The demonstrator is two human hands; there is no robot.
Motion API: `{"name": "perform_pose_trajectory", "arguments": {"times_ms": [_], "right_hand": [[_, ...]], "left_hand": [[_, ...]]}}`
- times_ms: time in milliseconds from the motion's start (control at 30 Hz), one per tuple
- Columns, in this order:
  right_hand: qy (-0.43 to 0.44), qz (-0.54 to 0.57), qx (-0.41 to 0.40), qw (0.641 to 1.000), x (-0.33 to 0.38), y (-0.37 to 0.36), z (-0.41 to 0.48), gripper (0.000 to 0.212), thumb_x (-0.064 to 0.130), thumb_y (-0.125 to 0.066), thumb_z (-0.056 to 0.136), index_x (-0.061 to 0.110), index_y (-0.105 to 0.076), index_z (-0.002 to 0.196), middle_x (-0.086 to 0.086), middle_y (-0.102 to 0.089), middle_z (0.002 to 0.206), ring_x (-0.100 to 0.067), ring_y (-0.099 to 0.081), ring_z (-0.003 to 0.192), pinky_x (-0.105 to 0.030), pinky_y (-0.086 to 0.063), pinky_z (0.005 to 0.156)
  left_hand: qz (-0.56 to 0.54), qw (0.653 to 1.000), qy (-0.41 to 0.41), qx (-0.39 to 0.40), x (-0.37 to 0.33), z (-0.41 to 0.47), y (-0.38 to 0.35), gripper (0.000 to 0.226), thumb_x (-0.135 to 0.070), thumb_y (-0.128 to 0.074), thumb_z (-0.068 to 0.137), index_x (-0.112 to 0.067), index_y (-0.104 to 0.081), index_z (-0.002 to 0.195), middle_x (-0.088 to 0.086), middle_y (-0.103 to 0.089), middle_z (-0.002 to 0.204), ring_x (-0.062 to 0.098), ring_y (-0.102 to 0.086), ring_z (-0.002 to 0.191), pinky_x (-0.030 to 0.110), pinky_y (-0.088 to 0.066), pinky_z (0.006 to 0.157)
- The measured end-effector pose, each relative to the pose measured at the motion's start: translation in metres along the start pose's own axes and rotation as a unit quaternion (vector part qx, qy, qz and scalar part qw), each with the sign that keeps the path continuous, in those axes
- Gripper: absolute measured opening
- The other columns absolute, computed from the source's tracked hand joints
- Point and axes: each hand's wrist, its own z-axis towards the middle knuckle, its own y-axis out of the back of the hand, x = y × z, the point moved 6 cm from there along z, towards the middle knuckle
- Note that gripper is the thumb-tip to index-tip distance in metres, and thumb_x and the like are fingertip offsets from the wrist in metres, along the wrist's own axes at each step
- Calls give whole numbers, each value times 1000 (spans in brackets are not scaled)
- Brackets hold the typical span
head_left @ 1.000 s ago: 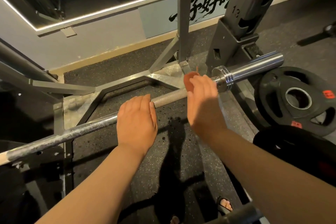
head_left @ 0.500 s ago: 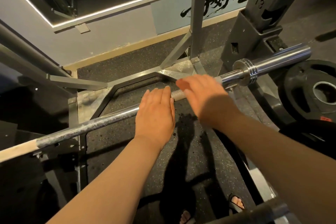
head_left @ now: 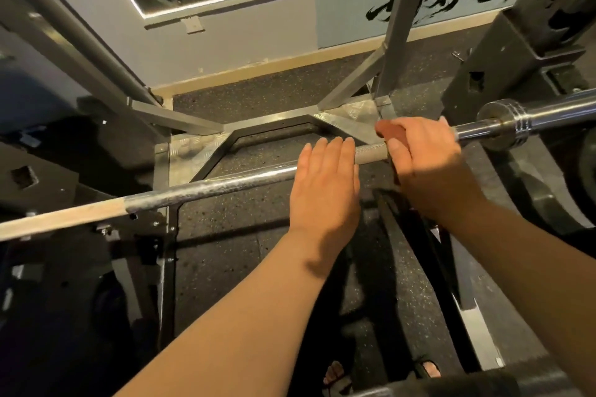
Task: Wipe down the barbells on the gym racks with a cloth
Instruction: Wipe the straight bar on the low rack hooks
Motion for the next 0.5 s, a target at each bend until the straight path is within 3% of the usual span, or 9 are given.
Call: {"name": "perform_pose_trajectory", "arguments": {"times_ms": [67, 133, 233, 333, 367, 500], "right_hand": [[-132, 27, -9, 991, 0, -3, 6, 39, 18, -31, 111, 4, -65, 123, -17, -66, 113, -37, -59, 108, -62, -34, 111], [-200, 56, -16, 978, 21, -8, 9, 37, 21, -31, 106, 11, -64, 118, -11, -63, 110, -33, -55, 108, -58, -25, 119], [-126, 90, 18, 988, 44, -11, 8, 36, 24, -33, 103, 12, -59, 125, -9, -61, 118, -30, -53, 117, -50, -16, 122], [26, 31, 29, 999, 32, -1, 2, 39, 20, -32, 111, 3, -56, 137, -16, -60, 127, -34, -55, 119, -58, -26, 119], [27, 9, 33, 999, 22, -1, -1, 40, 20, -30, 112, 2, -56, 137, -18, -60, 127, -36, -56, 118, -62, -26, 118], [-176, 121, -17, 977, 5, -1, -1, 34, 27, -35, 106, 9, -59, 121, -10, -61, 113, -32, -56, 109, -59, -22, 121]], "left_hand": [[-10, 1000, 14, -9, 0, 0, 0, 49, -26, -34, 106, -12, -38, 152, 7, -44, 154, 28, -31, 147, 44, -10, 127], [-14, 1000, 18, -18, -3, -1, 1, 49, -23, -41, 102, -12, -38, 150, 9, -46, 152, 30, -33, 146, 46, -13, 126], [-21, 999, 1, -34, -2, -3, 4, 50, -20, -48, 99, -12, -40, 148, 7, -54, 141, 29, -41, 138, 46, -21, 123], [-7, 1000, -9, -16, 5, -3, 1, 51, -24, -41, 103, -11, -38, 152, 5, -49, 147, 26, -39, 140, 43, -18, 124], [-4, 1000, -12, -13, 6, -4, 1, 50, -25, -39, 104, -10, -37, 153, 6, -48, 148, 27, -39, 141, 43, -18, 124], [-6, 1000, -11, -18, 7, -5, 2, 50, -25, -33, 105, -8, -39, 151, 7, -50, 147, 27, -41, 140, 43, -19, 124]]}}
